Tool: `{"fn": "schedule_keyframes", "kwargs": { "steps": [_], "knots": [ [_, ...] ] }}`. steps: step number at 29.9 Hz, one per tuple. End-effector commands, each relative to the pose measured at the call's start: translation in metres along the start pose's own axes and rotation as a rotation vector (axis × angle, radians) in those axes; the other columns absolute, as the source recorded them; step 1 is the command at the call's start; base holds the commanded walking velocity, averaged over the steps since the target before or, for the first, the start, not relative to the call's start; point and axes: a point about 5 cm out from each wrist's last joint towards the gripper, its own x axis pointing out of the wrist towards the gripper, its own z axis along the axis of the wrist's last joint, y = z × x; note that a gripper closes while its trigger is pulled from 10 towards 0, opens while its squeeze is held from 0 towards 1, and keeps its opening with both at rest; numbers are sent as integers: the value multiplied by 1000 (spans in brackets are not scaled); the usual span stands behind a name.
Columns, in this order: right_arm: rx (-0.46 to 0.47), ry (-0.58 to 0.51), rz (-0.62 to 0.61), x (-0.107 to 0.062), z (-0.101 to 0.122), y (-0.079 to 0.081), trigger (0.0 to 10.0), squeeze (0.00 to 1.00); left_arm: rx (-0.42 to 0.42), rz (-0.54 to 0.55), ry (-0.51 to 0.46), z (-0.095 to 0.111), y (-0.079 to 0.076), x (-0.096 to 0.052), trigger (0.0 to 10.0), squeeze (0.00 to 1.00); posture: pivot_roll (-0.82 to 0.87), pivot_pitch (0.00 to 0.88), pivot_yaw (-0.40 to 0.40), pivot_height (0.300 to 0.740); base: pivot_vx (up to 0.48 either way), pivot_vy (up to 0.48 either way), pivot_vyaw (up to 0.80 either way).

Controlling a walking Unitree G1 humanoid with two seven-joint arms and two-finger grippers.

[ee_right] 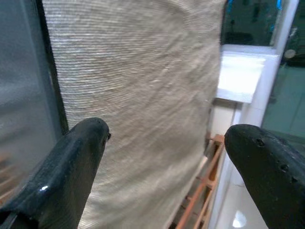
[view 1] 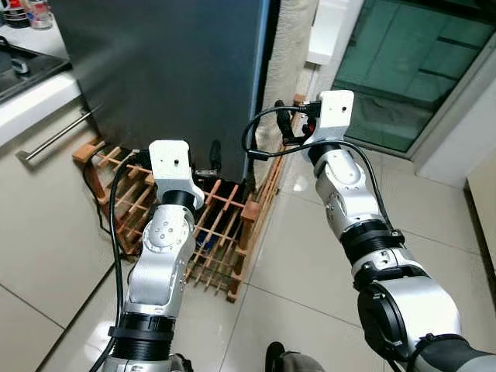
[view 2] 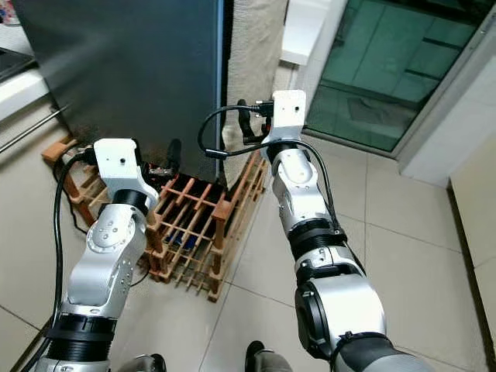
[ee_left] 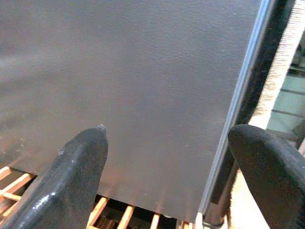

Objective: Restocking fridge

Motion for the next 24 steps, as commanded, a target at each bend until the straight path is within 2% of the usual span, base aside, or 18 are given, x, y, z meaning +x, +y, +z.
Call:
{"fn": "schedule_keyframes", "kwargs": {
  "steps": [1,3,4,5,6,9,12,15,19,24],
  "knots": [
    [-29,-34,-20,-5,5,-6,10000,0,9,-25,-6,2,-3,-2,10000,0,-25,85,-81,740,0,0,0],
    [-102,-82,-90,-25,9,-18,10000,0,29,-33,0,2,5,-7,10000,0,-29,85,-84,740,0,0,0],
    [-102,-82,-90,-25,9,-18,10000,0,29,-33,0,2,5,-7,10000,0,-29,85,-84,740,0,0,0],
    [-139,-103,-114,-39,11,-24,10000,0,45,-22,8,1,11,-8,10000,0,-29,86,-83,740,0,0,0],
    [-139,-103,-114,-39,11,-24,10000,0,45,-22,8,1,11,-8,10000,0,-29,86,-83,740,0,0,0],
    [-133,-86,-160,-61,5,-35,10000,0,49,-10,16,0,16,-8,10000,0,-34,82,-79,740,0,0,0],
    [-153,-75,-202,-77,1,-46,10000,0,35,-44,5,4,8,-6,10000,0,-45,73,-70,740,0,0,0],
    [-180,-46,-247,-90,-3,-59,10000,0,15,-121,-16,10,-8,-3,10000,0,-60,53,-55,740,0,0,0],
    [-188,-13,-265,-97,-5,-62,10000,0,-2,-169,-32,16,-17,3,10000,0,-64,43,-46,740,0,0,0],
    [-189,10,-256,-95,-8,-59,10000,0,-40,-175,-41,22,-23,10,10000,0,-70,26,-30,740,0,0,-684]
  ]
}}
